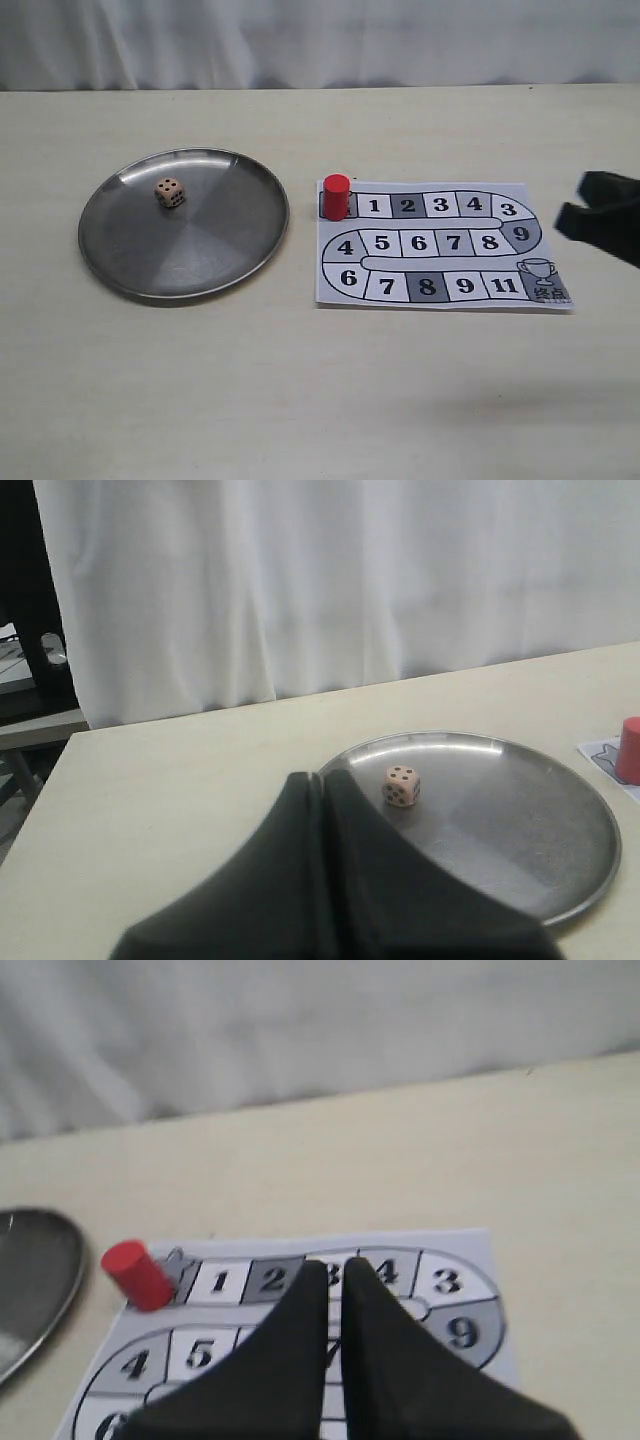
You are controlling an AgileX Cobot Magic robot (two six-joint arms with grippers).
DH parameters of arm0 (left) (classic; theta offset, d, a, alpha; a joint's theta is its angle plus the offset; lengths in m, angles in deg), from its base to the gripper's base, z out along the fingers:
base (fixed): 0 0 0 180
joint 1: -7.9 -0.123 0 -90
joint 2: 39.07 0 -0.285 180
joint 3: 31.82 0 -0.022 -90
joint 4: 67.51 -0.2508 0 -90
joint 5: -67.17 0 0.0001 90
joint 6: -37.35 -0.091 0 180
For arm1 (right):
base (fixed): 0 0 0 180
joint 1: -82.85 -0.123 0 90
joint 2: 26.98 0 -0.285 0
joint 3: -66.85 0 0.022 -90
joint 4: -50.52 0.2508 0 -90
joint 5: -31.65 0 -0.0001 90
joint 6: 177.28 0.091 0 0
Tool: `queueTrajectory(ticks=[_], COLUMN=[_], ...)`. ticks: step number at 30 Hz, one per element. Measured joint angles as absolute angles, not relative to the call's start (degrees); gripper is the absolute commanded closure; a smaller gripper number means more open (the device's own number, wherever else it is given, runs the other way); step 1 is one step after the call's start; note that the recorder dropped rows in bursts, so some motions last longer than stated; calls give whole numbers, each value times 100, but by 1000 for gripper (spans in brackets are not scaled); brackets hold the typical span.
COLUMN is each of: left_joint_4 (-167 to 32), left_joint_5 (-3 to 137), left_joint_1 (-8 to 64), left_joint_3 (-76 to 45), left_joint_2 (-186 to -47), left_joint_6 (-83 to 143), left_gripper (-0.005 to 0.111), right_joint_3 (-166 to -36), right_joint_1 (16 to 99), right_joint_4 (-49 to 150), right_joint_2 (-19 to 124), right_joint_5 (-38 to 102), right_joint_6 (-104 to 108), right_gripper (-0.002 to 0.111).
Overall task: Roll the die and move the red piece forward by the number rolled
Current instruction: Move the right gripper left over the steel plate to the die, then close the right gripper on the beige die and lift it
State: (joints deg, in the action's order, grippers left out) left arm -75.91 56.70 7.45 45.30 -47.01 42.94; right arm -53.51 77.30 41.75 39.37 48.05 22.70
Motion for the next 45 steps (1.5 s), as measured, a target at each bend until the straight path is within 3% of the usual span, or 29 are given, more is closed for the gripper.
queueTrajectory(ticks=[5, 15, 20, 35, 37, 41, 42, 45], left_joint_4=[-7591, -7591, -7591, -7591, -7591, -7591, -7591, -7591], left_joint_5=[5670, 5670, 5670, 5670, 5670, 5670, 5670, 5670], left_joint_1=[745, 745, 745, 745, 745, 745, 745, 745], left_joint_3=[4530, 4530, 4530, 4530, 4530, 4530, 4530, 4530], left_joint_2=[-4701, -4701, -4701, -4701, -4701, -4701, -4701, -4701], left_joint_6=[4294, 4294, 4294, 4294, 4294, 4294, 4294, 4294], left_gripper=[107, 107, 107, 107, 107, 107, 107, 107], right_joint_3=[-6370, -9912, -11795, -15855, -16069, -16131, -16136, -16136], right_joint_1=[6665, 5097, 4533, 3927, 3927, 3937, 3962, 4069], right_joint_4=[3975, 3936, 3936, 3946, 3946, 3946, 3946, 3946], right_joint_2=[5695, 8663, 9871, 12914, 13156, 13318, 13318, 13012], right_joint_5=[4467, 2340, 1786, 1077, 1192, 1385, 1356, 520], right_joint_6=[2316, 2327, 2181, 1842, 1762, 1723, 1720, 1707], right_gripper=[100, 48, 39, 42, 53, 99, 104, 104])
